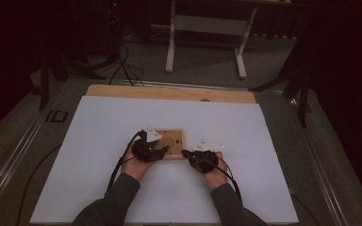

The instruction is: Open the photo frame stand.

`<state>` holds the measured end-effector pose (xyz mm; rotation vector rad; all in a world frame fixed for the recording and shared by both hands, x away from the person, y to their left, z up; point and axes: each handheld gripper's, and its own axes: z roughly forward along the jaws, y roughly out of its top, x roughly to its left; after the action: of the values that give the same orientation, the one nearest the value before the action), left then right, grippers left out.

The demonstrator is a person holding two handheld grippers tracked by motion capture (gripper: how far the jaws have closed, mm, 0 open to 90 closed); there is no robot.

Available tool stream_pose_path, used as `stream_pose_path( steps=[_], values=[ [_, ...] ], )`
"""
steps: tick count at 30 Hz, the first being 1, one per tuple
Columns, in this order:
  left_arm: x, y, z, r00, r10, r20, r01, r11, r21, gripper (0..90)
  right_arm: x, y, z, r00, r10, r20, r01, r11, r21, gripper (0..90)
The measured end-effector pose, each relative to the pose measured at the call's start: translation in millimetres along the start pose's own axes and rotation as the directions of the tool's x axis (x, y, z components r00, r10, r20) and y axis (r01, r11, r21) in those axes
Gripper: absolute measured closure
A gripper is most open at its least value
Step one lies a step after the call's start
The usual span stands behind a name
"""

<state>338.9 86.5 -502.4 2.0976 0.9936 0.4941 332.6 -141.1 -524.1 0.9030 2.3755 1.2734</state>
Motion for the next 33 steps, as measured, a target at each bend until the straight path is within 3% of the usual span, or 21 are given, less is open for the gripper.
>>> stream_pose_path(
  steps=[8, 14, 21, 33],
  values=[
    [3.9, 0.8, -8.2, 0.9983, -0.046, 0.036, 0.048, 0.9981, -0.038, 47.4, 0.0, 0.0, 0.0, 1.0000, -0.002, 0.000, 0.002, 1.000, 0.000, 89.5],
    [5.8, 0.9, -24.0, 0.9967, -0.047, 0.066, 0.052, 0.9958, -0.075, 65.1, 0.2, -0.1, 0.0, 1.0000, -0.002, 0.001, 0.002, 1.000, -0.001, 89.5],
    [7.5, -5.2, -33.5, 0.9935, -0.037, 0.107, 0.043, 0.9980, -0.046, 89.1, 0.2, -0.3, 0.0, 1.0000, -0.001, 0.000, 0.001, 1.000, -0.002, 89.4],
    [8.7, -19.8, -37.7, 0.9921, -0.070, 0.104, 0.071, 0.9975, -0.003, 89.4, 0.2, -0.5, -0.1, 1.0000, -0.003, 0.001, 0.003, 1.000, -0.003, 89.4]
  ],
)
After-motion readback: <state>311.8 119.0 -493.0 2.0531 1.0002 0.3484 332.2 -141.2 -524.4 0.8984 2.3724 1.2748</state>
